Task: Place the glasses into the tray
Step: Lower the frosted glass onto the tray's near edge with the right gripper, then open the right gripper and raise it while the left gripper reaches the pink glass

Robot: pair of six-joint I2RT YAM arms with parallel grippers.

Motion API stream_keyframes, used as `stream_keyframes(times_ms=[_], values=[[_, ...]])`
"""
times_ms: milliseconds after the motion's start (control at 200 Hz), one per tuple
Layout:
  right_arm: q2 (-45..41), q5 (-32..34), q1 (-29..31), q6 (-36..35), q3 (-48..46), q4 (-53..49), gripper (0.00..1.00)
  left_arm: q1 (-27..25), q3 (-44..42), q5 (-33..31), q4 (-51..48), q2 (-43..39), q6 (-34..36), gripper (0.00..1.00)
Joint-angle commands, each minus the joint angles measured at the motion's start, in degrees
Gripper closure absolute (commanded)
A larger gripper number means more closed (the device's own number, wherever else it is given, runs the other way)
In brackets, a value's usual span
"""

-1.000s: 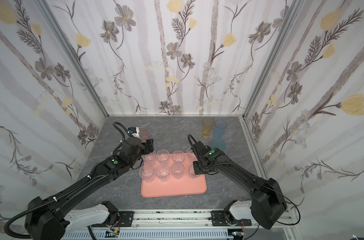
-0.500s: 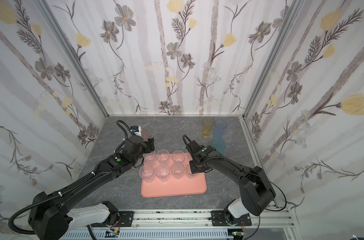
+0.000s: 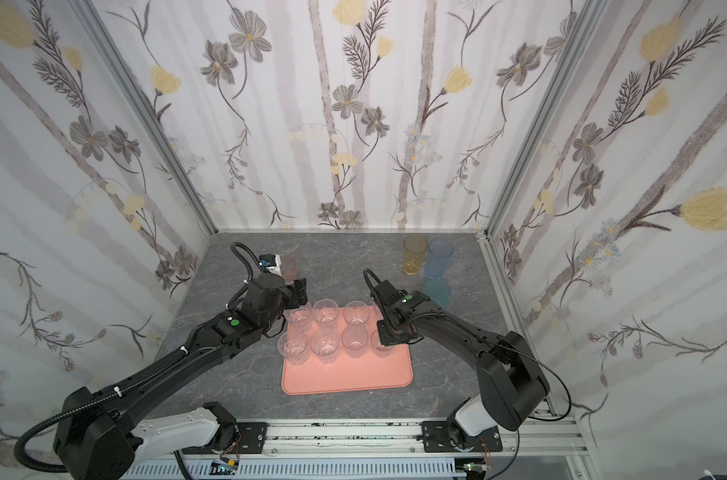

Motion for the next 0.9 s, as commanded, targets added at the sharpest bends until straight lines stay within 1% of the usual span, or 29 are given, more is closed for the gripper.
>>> stream_keyframes(times_ms=[0, 160, 310, 405, 480, 620, 794, 899], values=[[-1.0, 0.6, 0.0, 0.6, -0.4, 1.6, 0.82, 0.1, -1.0, 0.1, 1.6, -1.0, -0.7, 0.17], [-0.8, 0.1, -0.1, 1.4, -1.2, 3.1, 0.84, 0.0, -1.4, 1.6, 1.6, -0.9, -1.8, 0.17], [-0.2, 0.4, 0.1, 1.9, -0.6, 3.6, 0.86, 0.0, -1.5, 1.4, 1.6, -1.4, -1.6, 0.17], [-0.1, 1.6, 0.0, 1.8, -0.5, 3.6, 0.86, 0.0, -1.8, 1.2, 1.6, -1.5, -1.5, 0.17], [0.0, 1.3, 0.0, 1.8, -0.5, 3.3, 0.85, 0.2, -1.9, 1.0, 1.5, -1.2, -1.2, 0.17], [-1.6, 0.5, 0.4, 1.9, 0.6, 2.9, 0.75, 0.5, -1.9, 0.6, 1.5, -0.8, -0.5, 0.16], [-2.7, 0.3, 0.4, 1.6, 3.5, 1.4, 0.65, 2.4, -1.9, 2.5, 1.5, 0.6, 0.5, 0.12], [-2.7, 0.9, 0.3, 1.1, 6.1, 0.5, 0.61, 6.1, -2.0, 4.7, 1.5, 0.8, 1.2, 0.11]])
